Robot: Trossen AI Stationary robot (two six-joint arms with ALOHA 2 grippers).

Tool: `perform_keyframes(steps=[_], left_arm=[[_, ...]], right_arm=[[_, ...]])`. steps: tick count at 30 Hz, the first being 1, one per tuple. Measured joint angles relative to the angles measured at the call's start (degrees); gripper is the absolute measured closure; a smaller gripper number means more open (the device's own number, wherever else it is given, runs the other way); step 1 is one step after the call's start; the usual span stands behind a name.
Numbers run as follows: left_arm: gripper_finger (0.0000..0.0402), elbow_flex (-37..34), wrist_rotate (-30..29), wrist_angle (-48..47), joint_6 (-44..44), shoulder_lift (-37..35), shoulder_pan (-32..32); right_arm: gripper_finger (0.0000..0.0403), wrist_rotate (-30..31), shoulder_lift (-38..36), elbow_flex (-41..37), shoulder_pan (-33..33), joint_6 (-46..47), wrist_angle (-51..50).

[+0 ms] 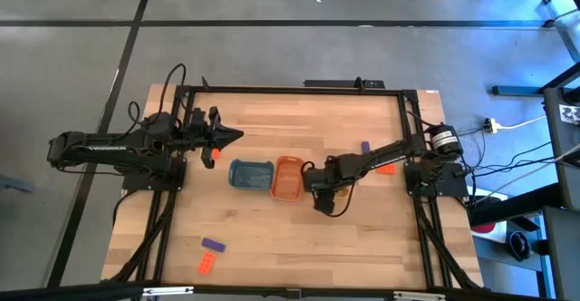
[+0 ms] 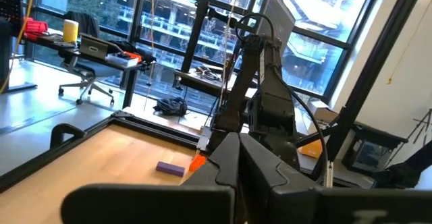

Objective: Sort & place blocks by color
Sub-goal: Put the light blue square block into the yellow bin, then put the top left orange rectangular block into the blue bin

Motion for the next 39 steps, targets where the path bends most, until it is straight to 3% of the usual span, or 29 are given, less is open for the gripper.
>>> perform_keyframes(steps=[8, 16, 22, 32, 39], left_arm=[[0.0401, 0.0, -1.3, 0.0, 0.0, 0.0, 0.0], [0.0402, 0.0, -1.3, 0.1, 0.0, 0.0, 0.0], [0.0402, 0.0, -1.3, 0.1, 0.0, 0.0, 0.0], [0.0401, 0.0, -1.3, 0.1, 0.1, 0.0, 0.0], [0.0402, 0.0, -1.4, 0.1, 0.1, 0.0, 0.0]], right_arm=[[0.0269, 0.0, -0.2, 0.0, 2.4, -1.0, -5.8], [0.0267, 0.7, -0.3, 0.0, 2.8, 0.7, 4.7], [0.0230, 0.6, -0.3, 0.0, 2.2, 2.6, 7.2], [0.0211, 0.9, -0.3, 0.0, 0.9, 5.2, 7.7], [0.0138, 0.0, -3.7, 3.6, 0.2, 3.8, 0.4]])
